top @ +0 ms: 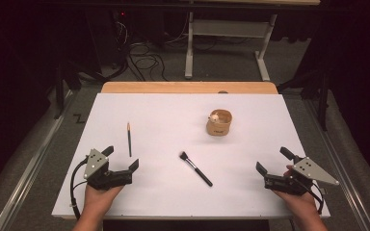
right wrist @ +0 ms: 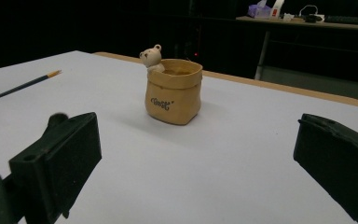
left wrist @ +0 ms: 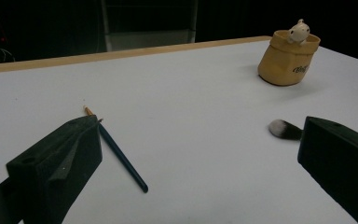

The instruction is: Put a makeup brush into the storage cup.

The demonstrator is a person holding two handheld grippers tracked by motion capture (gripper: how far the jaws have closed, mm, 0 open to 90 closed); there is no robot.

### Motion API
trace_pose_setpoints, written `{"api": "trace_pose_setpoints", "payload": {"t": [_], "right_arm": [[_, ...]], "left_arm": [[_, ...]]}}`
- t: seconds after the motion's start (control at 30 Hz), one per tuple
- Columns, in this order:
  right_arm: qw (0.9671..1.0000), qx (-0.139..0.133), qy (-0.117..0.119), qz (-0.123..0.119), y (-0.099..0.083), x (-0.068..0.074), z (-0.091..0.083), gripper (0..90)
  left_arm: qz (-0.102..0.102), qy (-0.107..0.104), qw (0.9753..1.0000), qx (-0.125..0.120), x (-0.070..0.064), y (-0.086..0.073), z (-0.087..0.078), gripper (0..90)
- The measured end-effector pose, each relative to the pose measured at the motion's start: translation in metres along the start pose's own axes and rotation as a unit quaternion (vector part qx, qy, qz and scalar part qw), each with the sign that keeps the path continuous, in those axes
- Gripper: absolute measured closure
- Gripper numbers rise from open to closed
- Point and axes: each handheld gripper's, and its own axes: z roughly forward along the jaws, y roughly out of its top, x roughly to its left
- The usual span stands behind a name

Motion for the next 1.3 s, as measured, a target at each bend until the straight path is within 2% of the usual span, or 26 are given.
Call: {"api": "trace_pose_setpoints", "payload": {"t": [0.47, 0.77, 1.07, 1.3], "right_arm": [[1.0, 0.003, -0.001, -0.002, -0.002, -0.001, 0.001, 2.2], [1.0, 0.005, -0.002, 0.002, -0.003, -0.002, 0.002, 2.6], [1.0, 0.004, -0.004, 0.0, -0.003, -0.003, 0.002, 2.8], [1.0, 0.006, -0.007, 0.001, -0.004, -0.004, 0.002, 4.6]], "left_arm": [[0.005, 0.007, 1.0, -0.003, 0.002, 0.0, -0.001, 0.6], [-0.01, 0.014, 0.9999, -0.002, 0.009, -0.003, 0.0, 0.9], [-0.021, 0.047, 0.9987, 0.006, 0.025, -0.006, -0.003, 1.8], [-0.027, 0.078, 0.9966, 0.004, 0.037, -0.01, -0.007, 3.0]]}}
